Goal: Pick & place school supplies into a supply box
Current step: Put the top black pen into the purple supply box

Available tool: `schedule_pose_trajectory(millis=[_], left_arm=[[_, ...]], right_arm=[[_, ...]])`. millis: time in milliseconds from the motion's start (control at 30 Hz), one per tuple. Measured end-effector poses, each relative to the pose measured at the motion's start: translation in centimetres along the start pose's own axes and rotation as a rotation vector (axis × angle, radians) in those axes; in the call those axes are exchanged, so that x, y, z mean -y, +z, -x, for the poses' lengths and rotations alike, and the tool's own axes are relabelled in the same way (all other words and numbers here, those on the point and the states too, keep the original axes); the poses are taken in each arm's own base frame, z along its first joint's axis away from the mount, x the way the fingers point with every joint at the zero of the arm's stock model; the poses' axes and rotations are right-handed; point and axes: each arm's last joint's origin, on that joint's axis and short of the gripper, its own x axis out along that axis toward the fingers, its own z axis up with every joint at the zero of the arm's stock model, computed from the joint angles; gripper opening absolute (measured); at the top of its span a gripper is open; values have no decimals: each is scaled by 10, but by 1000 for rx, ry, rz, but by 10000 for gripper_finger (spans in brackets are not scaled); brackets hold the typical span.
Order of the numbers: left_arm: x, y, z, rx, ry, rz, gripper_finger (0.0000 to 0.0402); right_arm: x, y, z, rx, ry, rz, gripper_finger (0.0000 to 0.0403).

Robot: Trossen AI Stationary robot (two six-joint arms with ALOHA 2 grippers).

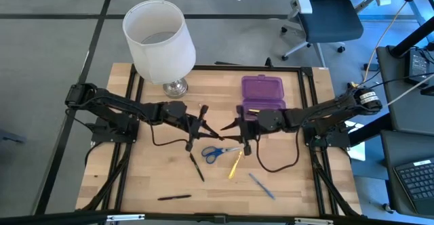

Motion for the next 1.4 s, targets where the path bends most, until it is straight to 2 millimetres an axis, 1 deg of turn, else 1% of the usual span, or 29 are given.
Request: schedule_pose_trajectory(millis=[133,333,567,667,900,1000,1200,1400], left_arm=[[-1,1,0,6,10,-11,25],[-3,0,0,-17,89,-28,25],[-4,3,0,13,101,-43,25],[-5,5,0,26,105,-50,25],[-5,5,0,22,112,-47,25],[-5,4,0,16,125,-47,27],[-5,4,0,13,131,-19,47],[-4,-1,0,-53,125,-26,84]], right_arm=[[0,1,0,16,7,16,127],[0,5,0,60,16,15,127],[1,7,0,83,10,13,125],[1,7,0,83,9,13,113],[2,8,0,95,-3,19,61],[2,8,0,94,-4,18,56],[2,8,0,95,-3,-16,63],[1,5,-1,56,-11,-20,57]])
